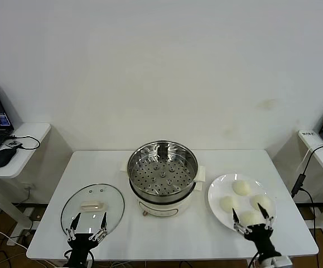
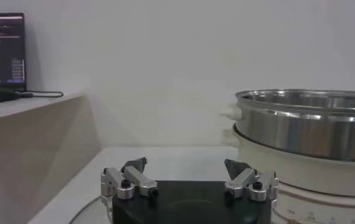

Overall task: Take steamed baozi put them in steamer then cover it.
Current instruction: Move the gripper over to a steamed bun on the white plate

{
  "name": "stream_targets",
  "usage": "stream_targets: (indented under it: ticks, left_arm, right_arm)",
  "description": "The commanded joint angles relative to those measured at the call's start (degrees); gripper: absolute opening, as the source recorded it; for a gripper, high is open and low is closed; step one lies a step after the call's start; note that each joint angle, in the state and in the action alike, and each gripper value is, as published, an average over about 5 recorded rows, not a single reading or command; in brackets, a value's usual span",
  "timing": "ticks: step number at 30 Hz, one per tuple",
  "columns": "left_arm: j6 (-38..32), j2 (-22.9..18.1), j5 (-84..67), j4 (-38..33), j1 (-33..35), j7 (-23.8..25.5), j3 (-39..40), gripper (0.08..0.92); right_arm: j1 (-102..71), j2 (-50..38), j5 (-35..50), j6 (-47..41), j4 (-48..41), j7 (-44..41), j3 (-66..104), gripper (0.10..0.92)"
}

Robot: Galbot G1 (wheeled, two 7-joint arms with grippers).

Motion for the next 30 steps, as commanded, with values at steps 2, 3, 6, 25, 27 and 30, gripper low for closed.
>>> stream_targets:
  ticks: [2, 3, 6, 25, 27, 30]
  left_arm:
    - [0.7, 0.6, 0.7, -0.3, -0.7, 0.4, -0.7, 0.823]
    - [0.7, 0.6, 0.8, -0.4, -0.6, 0.3, -0.8, 0.823]
    - [0.5, 0.5, 0.9, -0.5, -0.5, 0.3, -1.1, 0.823]
    - [-1.2, 0.4, 0.8, 0.6, -2.1, -2.4, -0.5, 0.823]
    - [-1.2, 0.5, 0.9, 0.7, -2.3, -2.5, -0.5, 0.823]
    - [-1.2, 0.5, 1.0, 0.9, -2.6, -2.5, -0.6, 0.823]
  right_arm:
    - [6.4, -15.2, -11.4, -6.2, -3.2, -3.2, 6.5, 0.823]
    - [7.6, -17.8, -13.3, -6.7, -4.7, -4.5, 7.2, 0.823]
    - [10.1, -24.8, -18.1, -7.1, -8.6, -9.6, 8.2, 0.823]
    - [50.8, -51.8, -7.2, -10.8, -28.7, -41.0, -38.3, 0.823]
    - [60.8, -51.0, -6.4, -10.7, -31.2, -43.2, -49.2, 0.823]
    - [72.3, -48.8, -5.3, -10.4, -34.4, -45.9, -62.6, 0.823]
